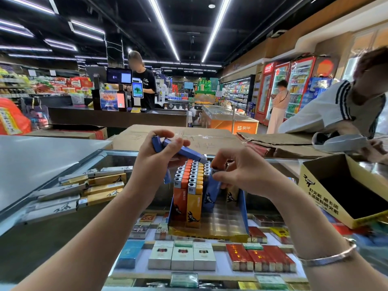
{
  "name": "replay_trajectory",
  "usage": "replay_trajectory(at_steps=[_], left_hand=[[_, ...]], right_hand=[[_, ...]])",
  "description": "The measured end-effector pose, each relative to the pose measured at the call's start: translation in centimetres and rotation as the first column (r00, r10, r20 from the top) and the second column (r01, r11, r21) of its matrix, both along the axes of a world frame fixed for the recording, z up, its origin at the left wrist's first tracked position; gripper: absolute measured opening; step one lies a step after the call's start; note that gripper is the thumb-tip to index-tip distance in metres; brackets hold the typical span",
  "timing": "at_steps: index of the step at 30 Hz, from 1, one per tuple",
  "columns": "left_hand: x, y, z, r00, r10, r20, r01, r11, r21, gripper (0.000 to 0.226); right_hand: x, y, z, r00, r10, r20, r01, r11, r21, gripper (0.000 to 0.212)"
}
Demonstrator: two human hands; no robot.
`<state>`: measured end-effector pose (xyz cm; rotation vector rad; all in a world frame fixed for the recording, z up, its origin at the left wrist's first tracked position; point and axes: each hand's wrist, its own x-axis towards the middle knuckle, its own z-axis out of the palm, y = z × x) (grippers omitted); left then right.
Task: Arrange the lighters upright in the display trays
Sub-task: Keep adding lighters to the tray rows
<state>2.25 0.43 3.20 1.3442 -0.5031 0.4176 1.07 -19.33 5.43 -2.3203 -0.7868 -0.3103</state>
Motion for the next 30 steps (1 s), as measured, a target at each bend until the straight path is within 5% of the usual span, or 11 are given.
replay_trajectory(at_steps=[9,17,22,26,30], left_hand=[[0.23,-0.14,-0.23,0.996,-0.045,-0.072,0.042,0.998,-0.039,0.024],[0.61,0.29,-0.39,0.991,-0.09,-0.103,0.083,0.995,-0.062,0.015],[0.4,0.4,-0.42,0.988,-0.126,-0.089,0.122,0.991,-0.049,0.015],[0.18,0.26,-0.35,0.991,-0.122,-0.049,0.122,0.992,0.012,0.02],[-0.14,0.02,-0.31,0.994,-0.106,-0.025,0.108,0.989,0.099,0.019]], right_hand=[[-0.08,0.77,-0.42,0.999,-0.032,0.042,0.038,0.99,-0.137,0.014],[0.39,0.72,-0.58,0.999,-0.028,-0.04,0.024,0.995,-0.093,0.014],[0.52,0.63,-0.34,0.999,-0.033,0.039,0.027,0.986,0.164,0.009],[0.45,0.36,-0.12,0.997,0.053,-0.049,-0.022,0.869,0.494,0.013],[0.48,0.57,-0.17,0.979,0.167,-0.119,-0.052,0.764,0.644,0.012]])
